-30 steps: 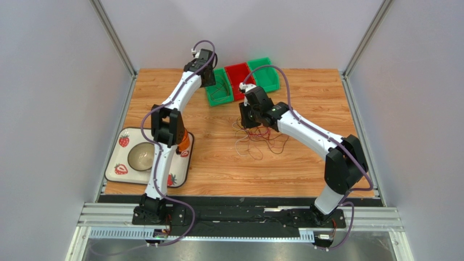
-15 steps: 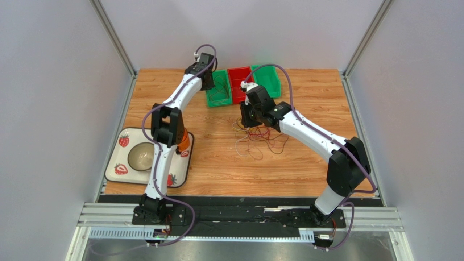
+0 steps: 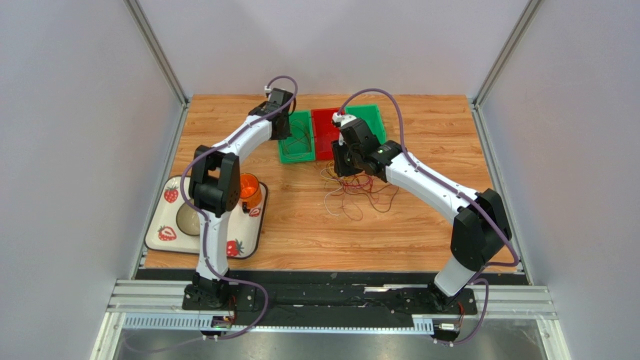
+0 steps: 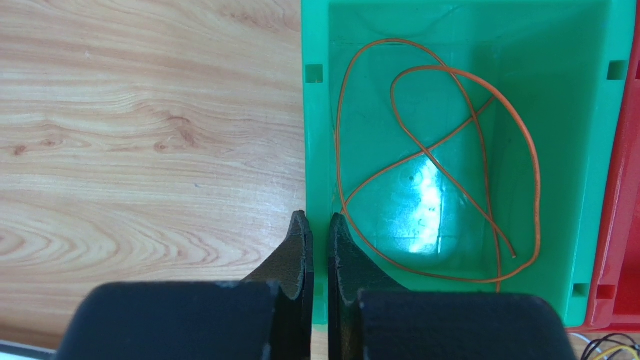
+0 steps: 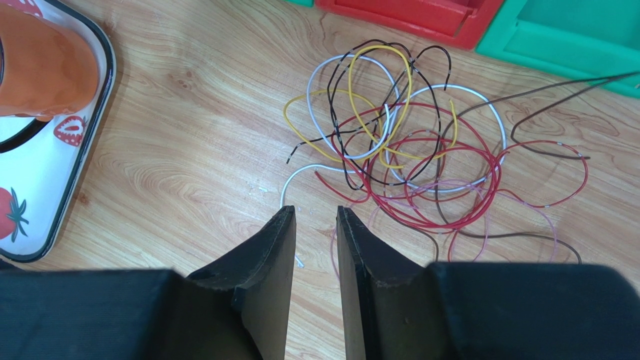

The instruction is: Untangle the cables

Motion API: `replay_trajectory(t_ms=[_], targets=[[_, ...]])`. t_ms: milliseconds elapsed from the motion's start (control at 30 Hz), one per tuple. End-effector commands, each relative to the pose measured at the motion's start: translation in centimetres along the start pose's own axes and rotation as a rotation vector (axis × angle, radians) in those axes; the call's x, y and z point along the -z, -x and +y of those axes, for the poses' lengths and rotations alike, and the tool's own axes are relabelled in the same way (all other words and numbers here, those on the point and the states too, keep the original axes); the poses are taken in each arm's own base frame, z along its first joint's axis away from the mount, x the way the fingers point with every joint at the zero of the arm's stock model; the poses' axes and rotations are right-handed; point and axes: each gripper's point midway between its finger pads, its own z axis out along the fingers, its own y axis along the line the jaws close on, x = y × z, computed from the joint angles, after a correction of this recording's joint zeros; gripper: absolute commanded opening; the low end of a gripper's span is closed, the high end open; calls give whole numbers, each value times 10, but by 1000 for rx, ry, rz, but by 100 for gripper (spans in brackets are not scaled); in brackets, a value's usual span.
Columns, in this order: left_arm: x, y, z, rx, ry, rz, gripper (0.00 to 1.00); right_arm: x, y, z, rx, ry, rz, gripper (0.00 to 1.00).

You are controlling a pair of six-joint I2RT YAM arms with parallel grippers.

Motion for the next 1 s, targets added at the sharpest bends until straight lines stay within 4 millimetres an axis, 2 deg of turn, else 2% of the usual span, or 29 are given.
replay_trajectory(t_ms=[0,33,167,300,333,367,400,433,467,500,533,567,600,667,700,767,800,833,867,900,933,967], targets=[[14,6,-6,-73,-6,-52,0,13,20,3,-19,6,-69,31],[12,4,-6,-79,-5,-41,0,13,19,3,-17,10,-66,31],[12,17,-10,-90,-3,-51,0,14,17,3,-18,11,-61,30],[11,29,-14,-92,-14,-43,7,17,17,2,-15,8,-65,30],[12,34,-18,-89,-20,-48,15,18,18,1,-17,2,-66,30],[11,30,-16,-90,-15,-28,28,19,18,1,-14,1,-65,30],[16,33,-16,-78,-18,-36,48,21,19,0,-15,-3,-71,30],[16,27,-14,-79,-14,-28,54,21,20,0,-17,-5,-74,30],[19,31,-14,-68,-16,-49,62,21,20,-1,-16,-9,-75,30],[30,38,-12,-58,-23,-74,76,21,20,-3,-19,-18,-78,30],[31,33,-10,-61,-24,-72,80,21,21,-4,-22,-23,-81,30],[37,38,-8,-61,-21,-95,87,21,21,-3,-27,-24,-79,30],[49,46,-5,-56,-19,-118,90,21,21,-4,-31,-23,-79,31],[62,55,1,-59,-3,-145,90,20,22,-5,-49,-26,-77,32],[76,60,3,-55,-10,-157,86,20,22,-6,-58,-32,-79,33],[88,56,2,-47,-36,-150,79,21,24,-12,-77,-53,-86,33],[108,65,0,-32,-68,-193,71,21,24,-16,-100,-68,-91,34],[105,43,-5,-52,-89,-161,69,21,24,-23,-120,-78,-91,36],[110,37,-9,-67,-115,-172,69,22,24,-27,-139,-85,-93,36],[127,39,-13,-72,-159,-208,67,22,25,-32,-175,-76,-92,37],[123,19,-28,-107,-238,-193,66,20,24,-34,-191,-62,-87,37],[126,12,-34,-151,-269,-198,64,20,24,-35,-208,-45,-87,38]])
